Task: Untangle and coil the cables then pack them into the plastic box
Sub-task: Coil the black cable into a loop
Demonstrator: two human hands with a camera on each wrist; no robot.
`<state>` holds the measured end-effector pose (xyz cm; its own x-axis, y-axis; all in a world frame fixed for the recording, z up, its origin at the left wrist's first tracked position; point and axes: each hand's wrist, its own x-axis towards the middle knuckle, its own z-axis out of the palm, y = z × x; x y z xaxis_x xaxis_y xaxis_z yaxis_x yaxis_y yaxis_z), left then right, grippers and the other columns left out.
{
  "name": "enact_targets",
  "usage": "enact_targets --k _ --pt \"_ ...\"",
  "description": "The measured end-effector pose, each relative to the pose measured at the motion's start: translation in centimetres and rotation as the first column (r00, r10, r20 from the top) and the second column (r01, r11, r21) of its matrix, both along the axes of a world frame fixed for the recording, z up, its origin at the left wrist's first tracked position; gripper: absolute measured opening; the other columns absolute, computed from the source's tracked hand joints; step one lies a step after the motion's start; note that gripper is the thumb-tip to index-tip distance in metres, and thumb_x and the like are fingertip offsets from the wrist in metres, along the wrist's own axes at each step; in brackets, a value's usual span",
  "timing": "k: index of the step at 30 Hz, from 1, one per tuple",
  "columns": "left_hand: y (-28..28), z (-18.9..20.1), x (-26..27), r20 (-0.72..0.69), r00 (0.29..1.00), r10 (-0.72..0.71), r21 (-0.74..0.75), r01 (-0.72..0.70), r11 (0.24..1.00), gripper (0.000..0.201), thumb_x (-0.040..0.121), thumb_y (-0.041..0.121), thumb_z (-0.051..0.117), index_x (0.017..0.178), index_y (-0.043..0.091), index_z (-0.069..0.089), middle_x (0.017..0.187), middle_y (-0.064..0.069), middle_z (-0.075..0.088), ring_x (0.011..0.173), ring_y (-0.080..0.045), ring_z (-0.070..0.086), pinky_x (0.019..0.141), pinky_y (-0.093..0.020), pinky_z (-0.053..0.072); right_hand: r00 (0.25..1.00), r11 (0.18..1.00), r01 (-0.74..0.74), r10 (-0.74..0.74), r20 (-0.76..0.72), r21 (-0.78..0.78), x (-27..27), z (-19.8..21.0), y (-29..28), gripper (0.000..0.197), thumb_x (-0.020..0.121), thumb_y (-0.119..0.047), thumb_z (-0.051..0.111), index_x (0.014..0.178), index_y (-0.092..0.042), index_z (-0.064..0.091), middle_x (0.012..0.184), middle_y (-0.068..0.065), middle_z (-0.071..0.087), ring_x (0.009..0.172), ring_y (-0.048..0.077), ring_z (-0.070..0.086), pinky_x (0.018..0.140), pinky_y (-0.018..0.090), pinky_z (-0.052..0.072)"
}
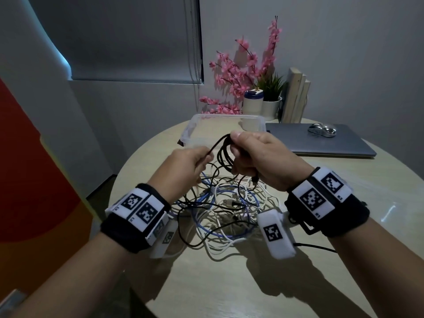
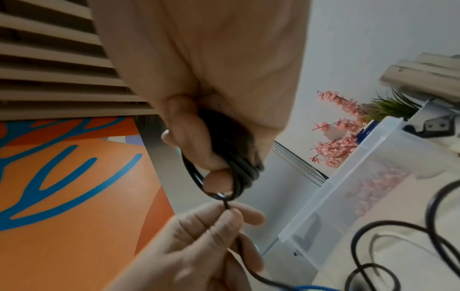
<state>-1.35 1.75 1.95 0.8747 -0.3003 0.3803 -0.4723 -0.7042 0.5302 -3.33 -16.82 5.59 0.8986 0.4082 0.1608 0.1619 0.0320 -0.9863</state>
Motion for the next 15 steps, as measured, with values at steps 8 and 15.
enact_targets --k 8,15 --pt "-1.4 -2.3 -0.9 -0.074 0.996 -0.04 0.119 0.048 0.992 0.021 0.1 0.017 0.041 0.118 0.02 0.053 0.075 0.009 0.051 0.067 -0.019 0.063 0.066 -0.04 0.054 0.991 0.914 0.11 -0.071 -0.112 0.391 0.1 0.9 0.4 0.036 0.103 -0.025 0.027 0.075 -0.011 0.044 0.049 0.001 0.046 0.048 0.018 0.048 0.07 0.032 0.05" --pt "-1.5 -2.5 -1.5 -0.028 0.99 -0.141 0.211 0.144 0.967 0.015 0.098 0.016 0.048 0.109 0.015 0.058 0.087 0.005 0.053 0.07 -0.016 0.051 0.063 -0.027 0.037 0.936 0.931 0.285 -0.321 0.144 0.228 1.0 0.5 0.1 0.023 0.099 -0.017 0.043 0.084 -0.012 0.058 0.117 0.029 0.061 0.116 0.043 0.052 0.101 0.047 0.041"
